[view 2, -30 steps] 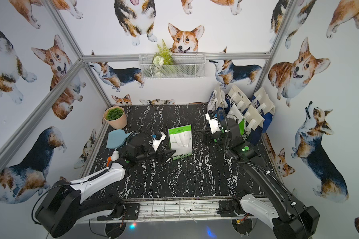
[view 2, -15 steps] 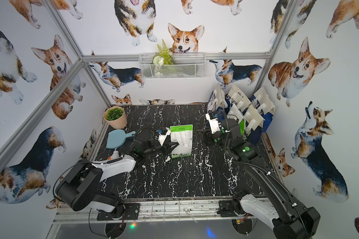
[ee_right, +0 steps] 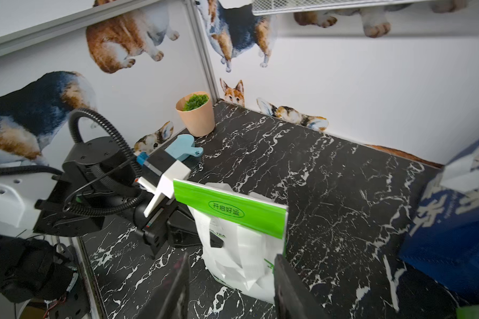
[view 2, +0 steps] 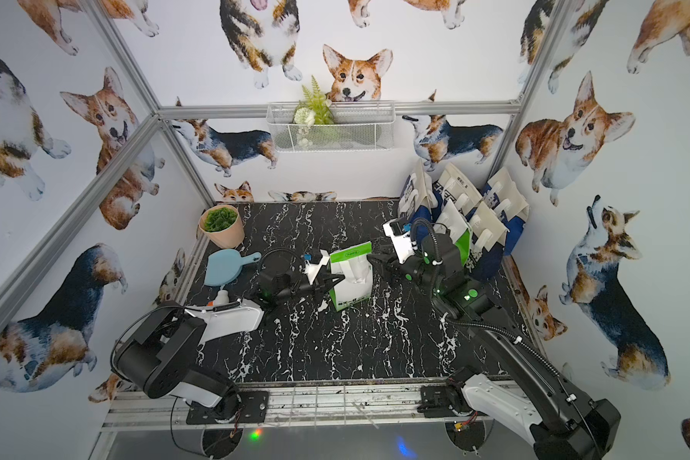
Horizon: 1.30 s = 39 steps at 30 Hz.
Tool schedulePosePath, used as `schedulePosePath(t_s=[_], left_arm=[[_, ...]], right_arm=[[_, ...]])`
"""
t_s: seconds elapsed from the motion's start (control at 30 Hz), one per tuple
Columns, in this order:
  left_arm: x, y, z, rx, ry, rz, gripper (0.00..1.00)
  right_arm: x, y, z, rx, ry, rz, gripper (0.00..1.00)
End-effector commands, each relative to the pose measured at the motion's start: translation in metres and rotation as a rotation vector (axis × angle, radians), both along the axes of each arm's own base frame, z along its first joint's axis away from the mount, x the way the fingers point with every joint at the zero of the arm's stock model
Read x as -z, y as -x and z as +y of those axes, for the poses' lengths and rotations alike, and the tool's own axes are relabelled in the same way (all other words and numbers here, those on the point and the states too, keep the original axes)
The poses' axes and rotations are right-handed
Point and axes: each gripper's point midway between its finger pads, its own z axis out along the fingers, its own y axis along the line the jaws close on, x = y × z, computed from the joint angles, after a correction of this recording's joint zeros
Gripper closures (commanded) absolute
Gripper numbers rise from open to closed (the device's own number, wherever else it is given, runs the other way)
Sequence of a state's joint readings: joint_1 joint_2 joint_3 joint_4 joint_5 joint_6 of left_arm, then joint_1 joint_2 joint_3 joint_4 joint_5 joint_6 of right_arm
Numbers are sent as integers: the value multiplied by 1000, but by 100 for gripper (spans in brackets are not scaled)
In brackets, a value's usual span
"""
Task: Open the takeout bag
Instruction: Adjust the takeout bag at the center of the board, then open the takeout bag at the center of the board.
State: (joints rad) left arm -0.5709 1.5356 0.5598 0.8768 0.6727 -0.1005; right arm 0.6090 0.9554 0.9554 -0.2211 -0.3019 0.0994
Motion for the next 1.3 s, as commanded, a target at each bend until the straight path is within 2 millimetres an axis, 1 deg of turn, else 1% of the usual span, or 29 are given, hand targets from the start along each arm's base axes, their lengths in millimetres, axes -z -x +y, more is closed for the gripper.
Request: schedulePosePath(t_s=[0.0,0.1,0.2,0.33,0.47,0.57,0.67,0.83,0.9,0.93,1.03,1.13,1.2,1.27], left_arm=[[-20,8,-2,37,90,-38,99],[-20,10,-2,44,95,-32,97],[-17,10,-3,50,101,-19,100],[-18,9,-3,44,123,-19,100],[-19,4,-2,12,144,-23,100],[-20,2,-1,-7,154,-20,100],[-19,-1,-1,-26,151,-21,100],[-20,-4,0,-82,125,-29,100],[-18,-3,-2,-98,91,-41,100],[-17,-2,-3,-105,76,-49,100],[-19,-5,0,-147,76,-44,100],[-20,-4,0,-148,78,-44,100],[-19,-5,-2,-148,78,-36,100],[-19,-5,-2,-146,77,-36,100]], right_arm=[[-15,3,14,-76,-3,-147,51],[-13,7,22,-115,16,-196,52],[-9,14,32,-162,36,-263,52],[-3,17,40,-189,62,-356,53],[10,13,44,-187,107,-436,55],[22,16,55,-218,158,-511,54],[30,18,66,-244,215,-597,52],[35,10,76,-231,295,-681,49],[36,3,78,-202,314,-712,49],[39,-2,81,-191,329,-721,49],[39,-8,85,-170,351,-765,49],[42,-14,89,-157,370,-810,48],[41,-23,90,-121,382,-829,48],[40,-26,90,-98,386,-852,48]])
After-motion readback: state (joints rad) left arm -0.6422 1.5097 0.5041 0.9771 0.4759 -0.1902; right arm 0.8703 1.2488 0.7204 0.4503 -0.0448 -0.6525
